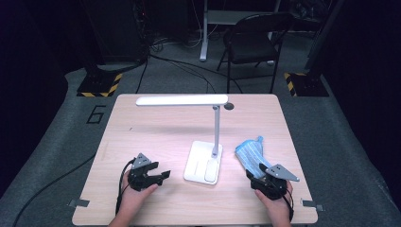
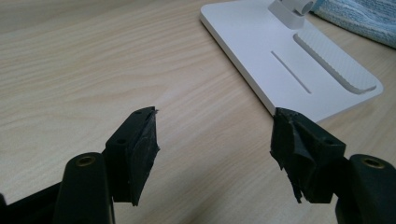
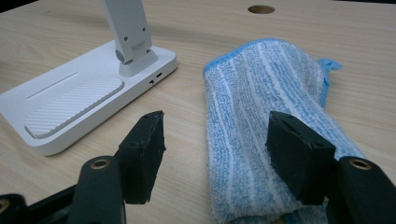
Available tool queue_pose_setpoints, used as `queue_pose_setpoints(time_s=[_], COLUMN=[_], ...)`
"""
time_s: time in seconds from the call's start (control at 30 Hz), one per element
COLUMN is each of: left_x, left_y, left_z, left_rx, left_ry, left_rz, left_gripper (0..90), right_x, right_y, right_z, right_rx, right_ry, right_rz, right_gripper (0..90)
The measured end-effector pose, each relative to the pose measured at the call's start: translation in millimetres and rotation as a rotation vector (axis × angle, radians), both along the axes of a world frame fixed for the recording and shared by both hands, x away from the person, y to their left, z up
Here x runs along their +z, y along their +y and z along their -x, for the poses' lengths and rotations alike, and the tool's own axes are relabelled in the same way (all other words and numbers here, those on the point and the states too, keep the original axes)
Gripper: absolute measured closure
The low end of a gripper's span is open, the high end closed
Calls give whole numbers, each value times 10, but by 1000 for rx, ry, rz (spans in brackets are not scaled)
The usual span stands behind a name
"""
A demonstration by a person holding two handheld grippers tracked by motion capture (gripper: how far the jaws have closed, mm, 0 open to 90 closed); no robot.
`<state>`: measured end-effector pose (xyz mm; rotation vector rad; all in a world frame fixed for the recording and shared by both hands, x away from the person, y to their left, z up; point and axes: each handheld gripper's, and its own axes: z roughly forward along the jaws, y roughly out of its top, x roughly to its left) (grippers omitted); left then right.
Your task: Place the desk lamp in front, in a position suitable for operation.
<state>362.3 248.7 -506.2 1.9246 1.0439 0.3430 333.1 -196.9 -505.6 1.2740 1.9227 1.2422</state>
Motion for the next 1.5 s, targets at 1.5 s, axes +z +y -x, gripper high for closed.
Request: queue_pose_setpoints(time_s=[1.5], left_x=[137], left_y=[-218], left_z=[130], left_rx=[-104], left_ry=[7], left_rz=[-50], left_gripper=[319], right_x=[155], right_y=[216], right_z=[-53], right_rx=[108], right_ry=[19], right_rz=[-17], right_gripper=[466])
